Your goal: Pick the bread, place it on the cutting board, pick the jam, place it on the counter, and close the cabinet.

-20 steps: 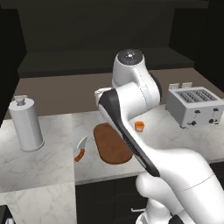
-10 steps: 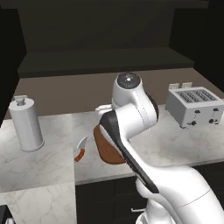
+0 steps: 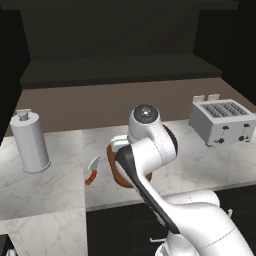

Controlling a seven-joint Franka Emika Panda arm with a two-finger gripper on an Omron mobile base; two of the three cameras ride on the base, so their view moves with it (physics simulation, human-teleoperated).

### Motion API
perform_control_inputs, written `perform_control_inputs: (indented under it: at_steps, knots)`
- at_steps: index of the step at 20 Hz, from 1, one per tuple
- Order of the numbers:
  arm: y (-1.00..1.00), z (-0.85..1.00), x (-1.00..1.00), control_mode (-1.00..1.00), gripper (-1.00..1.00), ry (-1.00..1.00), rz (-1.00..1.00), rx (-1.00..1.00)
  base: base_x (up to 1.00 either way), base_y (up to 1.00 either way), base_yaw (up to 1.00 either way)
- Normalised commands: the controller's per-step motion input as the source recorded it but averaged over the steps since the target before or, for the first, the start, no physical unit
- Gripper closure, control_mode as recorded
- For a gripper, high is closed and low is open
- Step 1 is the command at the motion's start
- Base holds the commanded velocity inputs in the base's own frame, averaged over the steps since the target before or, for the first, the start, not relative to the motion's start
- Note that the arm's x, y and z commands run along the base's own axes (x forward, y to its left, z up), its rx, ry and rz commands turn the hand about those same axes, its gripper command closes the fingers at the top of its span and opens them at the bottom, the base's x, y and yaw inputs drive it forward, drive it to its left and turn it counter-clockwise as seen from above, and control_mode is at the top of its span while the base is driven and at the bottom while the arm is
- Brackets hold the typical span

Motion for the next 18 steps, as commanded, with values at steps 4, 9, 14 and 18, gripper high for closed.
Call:
perform_control_inputs:
  at_steps: [4, 9, 14, 18]
  knots:
    - [0.00, -0.32, 0.28, -1.00, 1.00, 0.00, 0.01, 0.00, 0.00, 0.00, 0.00]
    - [0.00, -0.30, 0.27, -1.00, 1.00, 0.00, 0.01, 0.00, 0.00, 0.00, 0.00]
    - [0.00, -0.30, 0.28, -1.00, 1.00, 0.00, 0.00, 0.00, 0.00, 0.00, 0.00]
    - [0.00, -0.28, 0.21, -1.00, 1.00, 0.00, 0.00, 0.00, 0.00, 0.00, 0.00]
